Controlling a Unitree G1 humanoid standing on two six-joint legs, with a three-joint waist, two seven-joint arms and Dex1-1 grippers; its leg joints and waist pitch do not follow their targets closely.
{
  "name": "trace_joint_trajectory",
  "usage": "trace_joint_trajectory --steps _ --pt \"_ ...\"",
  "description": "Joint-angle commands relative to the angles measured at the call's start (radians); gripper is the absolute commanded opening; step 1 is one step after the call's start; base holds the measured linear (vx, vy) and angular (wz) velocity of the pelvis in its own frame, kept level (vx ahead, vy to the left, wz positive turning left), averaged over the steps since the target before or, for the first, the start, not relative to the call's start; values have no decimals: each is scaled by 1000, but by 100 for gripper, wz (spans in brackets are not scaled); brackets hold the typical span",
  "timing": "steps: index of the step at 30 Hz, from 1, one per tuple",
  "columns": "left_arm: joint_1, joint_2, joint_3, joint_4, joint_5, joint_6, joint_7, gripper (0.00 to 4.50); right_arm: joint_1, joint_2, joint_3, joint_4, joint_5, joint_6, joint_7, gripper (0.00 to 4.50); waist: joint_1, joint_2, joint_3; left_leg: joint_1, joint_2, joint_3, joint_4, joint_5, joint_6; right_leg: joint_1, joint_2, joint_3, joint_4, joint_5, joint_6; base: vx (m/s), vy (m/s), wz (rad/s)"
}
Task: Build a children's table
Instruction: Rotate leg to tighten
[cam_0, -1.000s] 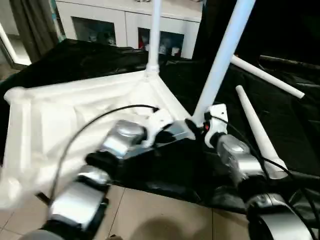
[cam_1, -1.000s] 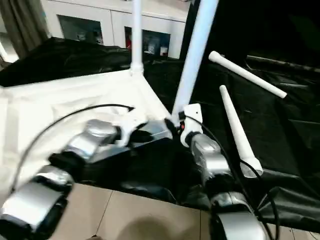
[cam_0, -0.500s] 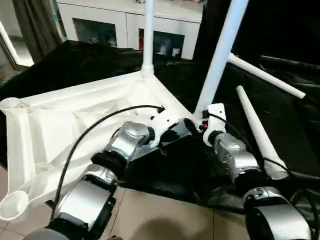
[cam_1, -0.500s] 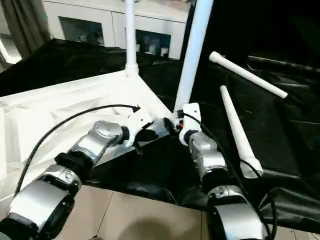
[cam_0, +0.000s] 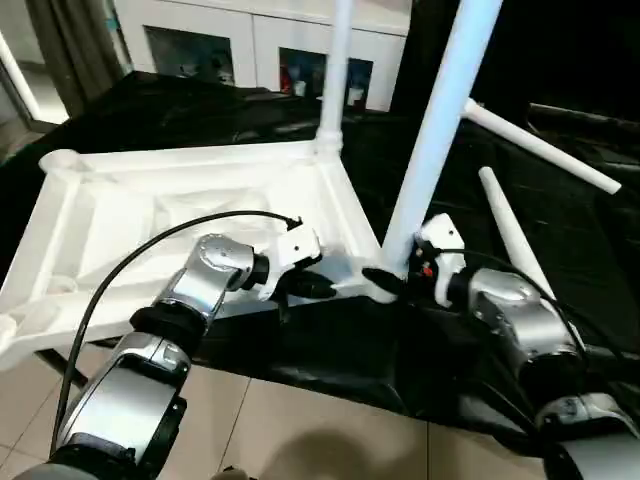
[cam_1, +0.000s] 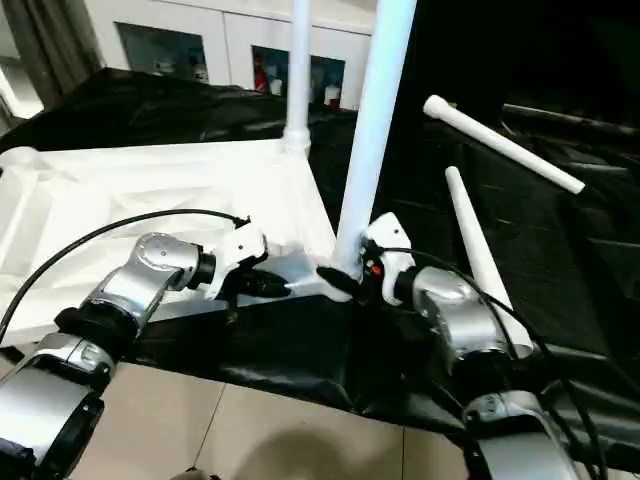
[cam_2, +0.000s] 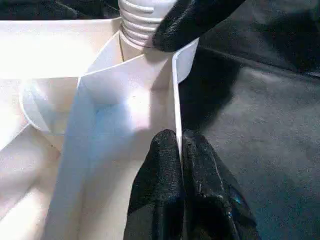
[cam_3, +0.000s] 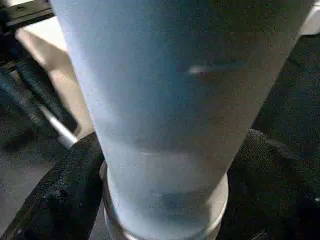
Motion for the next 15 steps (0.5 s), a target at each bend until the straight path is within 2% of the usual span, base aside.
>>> trace_joint_trajectory --steps 1,2,4,6,7,9,15 --pt "19 -18 -2 1 -35 -26 -46 0 9 -16 3 -35 -4 9 13 387 3 -12 -58 12 29 -6 -51 -147 86 53 -53 40 -59 -48 -264 0 0 0" --pt "19 -17 -1 2 -35 -26 -42 0 9 -14 0 -31 -3 9 8 368 3 -13 -58 11 28 -6 -52 -150 84 53 -53 40 -60 -56 -260 0 0 0" --pt "19 -17 -1 2 -36 -24 -40 0 8 -10 -5 -25 -1 9 1 365 2 -14 -59 11 28 -7 -52 -148 76 53 -55 41 -61 -70 -252 0 0 0" --pt "20 -16 -1 -1 -38 -21 -44 0 12 -6 -8 -27 4 14 2 355 1 -14 -59 11 28 -8 -52 -139 77 53 -54 41 -59 -59 -252 0 0 0" --pt "21 -15 0 -3 -38 -20 -46 0 18 -4 -7 -33 5 18 6 328 1 -15 -59 11 28 -8 -52 -133 79 53 -53 41 -58 -48 -253 0 0 0" --pt "22 -16 0 -2 -37 -19 -47 0 21 -5 -6 -35 5 19 9 328 1 -14 -60 10 27 -8 -51 -126 83 55 -53 41 -56 -34 -254 0 0 0" --pt "25 -15 0 0 -31 -17 -45 0 34 5 -19 -30 12 31 -11 282 2 -14 -60 11 27 -8 -50 -124 85 54 -53 40 -56 -33 -258 0 0 0"
